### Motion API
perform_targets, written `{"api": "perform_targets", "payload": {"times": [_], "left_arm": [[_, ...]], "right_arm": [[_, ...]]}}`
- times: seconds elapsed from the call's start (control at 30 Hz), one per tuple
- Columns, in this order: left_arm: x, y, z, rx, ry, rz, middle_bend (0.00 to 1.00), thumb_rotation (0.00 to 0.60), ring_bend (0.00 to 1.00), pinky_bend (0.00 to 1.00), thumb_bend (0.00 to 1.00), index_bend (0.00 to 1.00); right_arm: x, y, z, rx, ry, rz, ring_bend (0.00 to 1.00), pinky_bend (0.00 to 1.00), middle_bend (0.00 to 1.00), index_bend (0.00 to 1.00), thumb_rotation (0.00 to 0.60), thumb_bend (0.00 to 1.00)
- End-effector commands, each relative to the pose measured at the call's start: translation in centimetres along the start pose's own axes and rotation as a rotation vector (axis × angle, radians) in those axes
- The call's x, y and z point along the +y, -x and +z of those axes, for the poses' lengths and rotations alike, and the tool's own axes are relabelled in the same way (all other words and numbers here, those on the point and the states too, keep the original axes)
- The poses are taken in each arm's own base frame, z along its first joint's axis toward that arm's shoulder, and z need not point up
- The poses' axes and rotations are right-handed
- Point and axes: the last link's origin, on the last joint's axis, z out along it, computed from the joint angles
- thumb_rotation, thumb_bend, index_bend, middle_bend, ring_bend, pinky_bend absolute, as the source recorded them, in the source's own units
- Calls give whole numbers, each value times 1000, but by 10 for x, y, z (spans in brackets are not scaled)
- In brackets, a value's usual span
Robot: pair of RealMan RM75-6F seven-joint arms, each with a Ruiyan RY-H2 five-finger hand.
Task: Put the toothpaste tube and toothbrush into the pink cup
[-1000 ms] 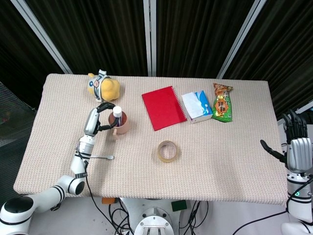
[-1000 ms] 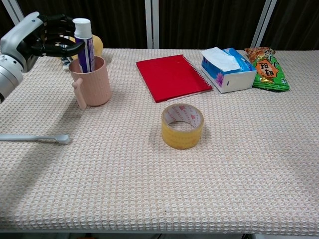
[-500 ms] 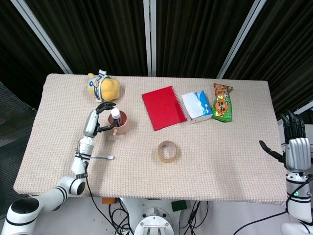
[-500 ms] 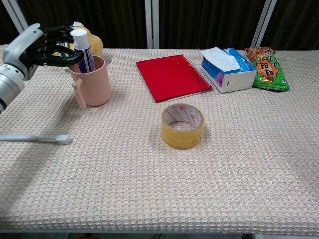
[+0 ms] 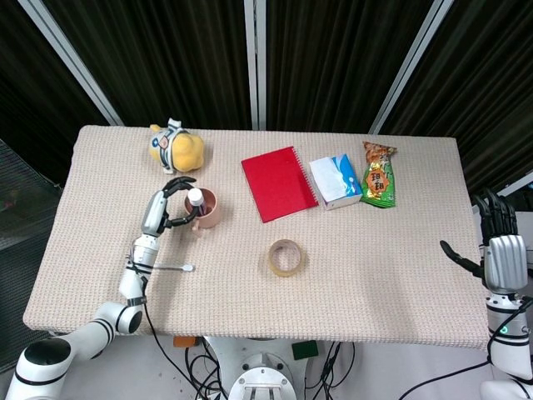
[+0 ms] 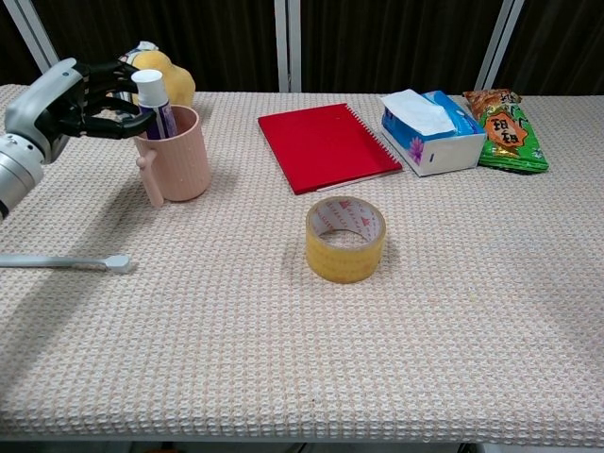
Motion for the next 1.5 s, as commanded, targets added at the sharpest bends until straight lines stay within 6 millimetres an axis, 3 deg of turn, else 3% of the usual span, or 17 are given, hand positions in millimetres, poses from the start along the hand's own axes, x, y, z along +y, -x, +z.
{"api": "perform_targets", "payload": {"times": [0.03,0.63,1.0,1.13,1.23,1.4,1.5], "left_arm": [[-1,0,-1,-7,-4,-4,250,600,177,268,307,408],[-2,-2,-2,-9,1,-23,250,600,171,266,307,277],[13,-10,-6,23,75,-56,246,600,166,264,307,239],[31,-27,-10,113,136,-107,236,600,156,265,307,224],[46,-49,-19,180,188,-51,225,600,149,268,307,222],[48,-92,-52,183,114,182,181,600,149,284,307,224],[38,-117,-82,92,20,438,172,600,152,288,307,236]], "right_arm": [[0,0,0,0,1,0,0,0,0,0,600,405],[1,0,0,-1,12,-4,0,0,0,0,600,404],[1,0,1,13,10,-1,0,0,0,0,600,403],[2,0,2,10,10,-5,0,0,0,0,600,410],[1,0,2,12,8,-2,0,0,0,0,600,411],[2,-3,4,30,8,8,0,0,0,0,600,422],[3,-6,5,44,7,8,0,0,0,0,600,425]]}}
